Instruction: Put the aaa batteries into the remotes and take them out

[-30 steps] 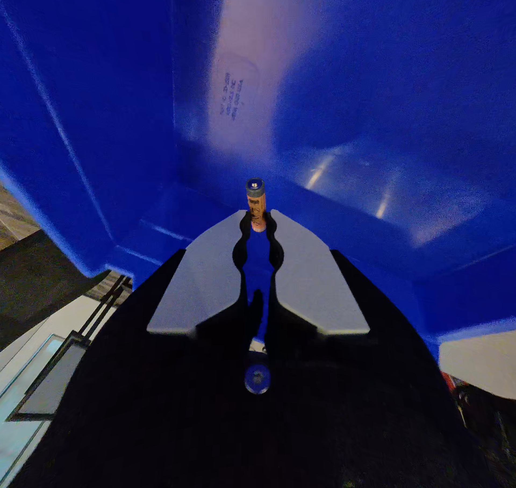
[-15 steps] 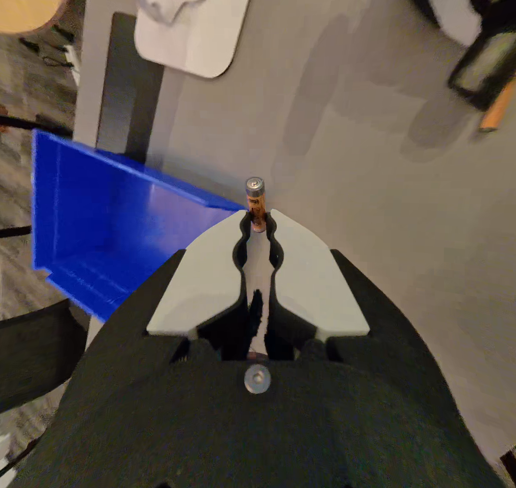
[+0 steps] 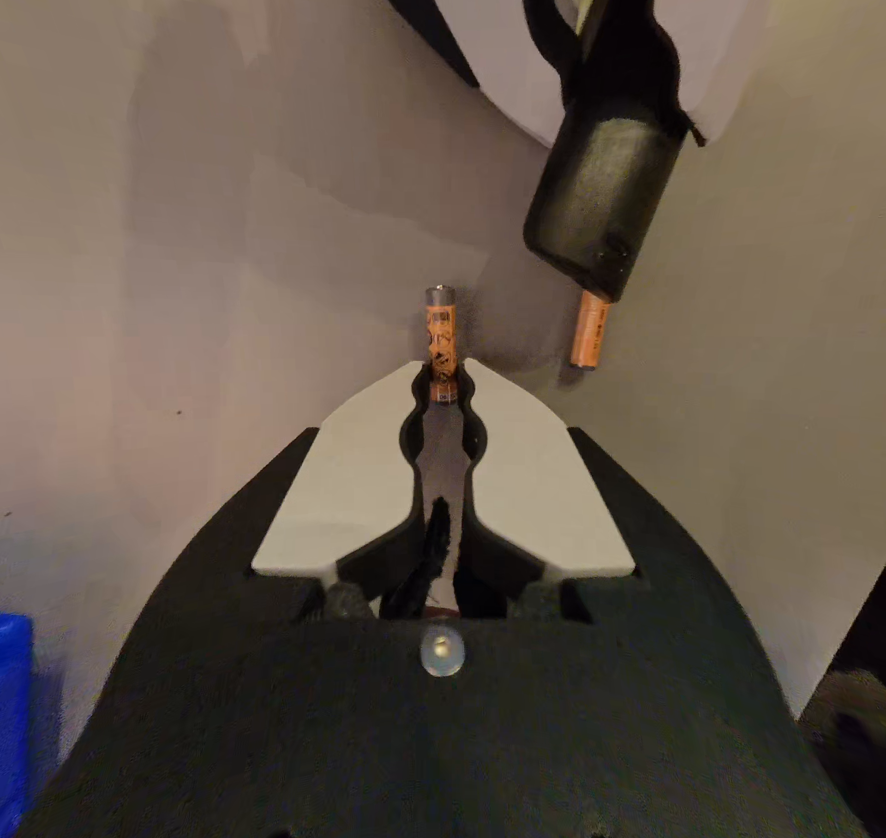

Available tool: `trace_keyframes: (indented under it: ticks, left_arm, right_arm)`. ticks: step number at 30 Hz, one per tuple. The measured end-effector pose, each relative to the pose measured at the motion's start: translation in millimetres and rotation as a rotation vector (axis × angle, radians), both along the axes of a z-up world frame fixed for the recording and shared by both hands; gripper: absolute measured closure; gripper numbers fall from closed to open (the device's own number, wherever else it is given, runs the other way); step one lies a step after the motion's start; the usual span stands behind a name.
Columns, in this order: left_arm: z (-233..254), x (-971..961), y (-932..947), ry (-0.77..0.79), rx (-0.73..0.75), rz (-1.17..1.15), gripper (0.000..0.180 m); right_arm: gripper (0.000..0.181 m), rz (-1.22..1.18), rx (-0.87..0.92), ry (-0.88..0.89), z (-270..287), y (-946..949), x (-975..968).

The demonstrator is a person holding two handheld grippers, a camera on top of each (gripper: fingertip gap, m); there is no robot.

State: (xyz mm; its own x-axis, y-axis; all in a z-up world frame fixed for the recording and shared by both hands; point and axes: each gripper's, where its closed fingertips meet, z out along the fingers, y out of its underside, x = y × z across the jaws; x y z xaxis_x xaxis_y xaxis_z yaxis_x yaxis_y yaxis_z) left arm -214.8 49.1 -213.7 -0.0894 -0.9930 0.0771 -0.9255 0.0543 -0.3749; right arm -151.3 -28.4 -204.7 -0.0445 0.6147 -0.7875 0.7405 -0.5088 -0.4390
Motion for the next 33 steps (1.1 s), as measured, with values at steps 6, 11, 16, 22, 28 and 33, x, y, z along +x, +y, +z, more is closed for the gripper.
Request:
trace_keyframes:
  ticks: [6,11,16,22,28,33]
  left_arm:
    - [-4,5,-13,0.011,-0.059,-0.026,0.161]
    - [0,4,-11,-0.047,-0.092,-0.027,0.157]
    - [16,6,2,-0.152,-0.077,0.017,0.148]
    - [50,23,1,-0.474,-0.167,0.031,0.135]
    - [72,41,7,-0.701,-0.212,0.053,0.130]
    - [93,65,17,-0.837,-0.174,0.076,0.127]
  right_arm:
    - [0.154,0.005,-0.001,0.000,0,0,0]
    - [0.154,0.015,-0.001,0.005,1,-1,1]
    - [0.156,0.004,-0.007,0.092,13,1,2]
    - [0.157,-0.093,0.032,0.260,36,22,3]
    - [0.158,-0.295,0.138,0.397,55,62,4]
    - [0.158,-0.396,0.277,0.450,70,85,0]
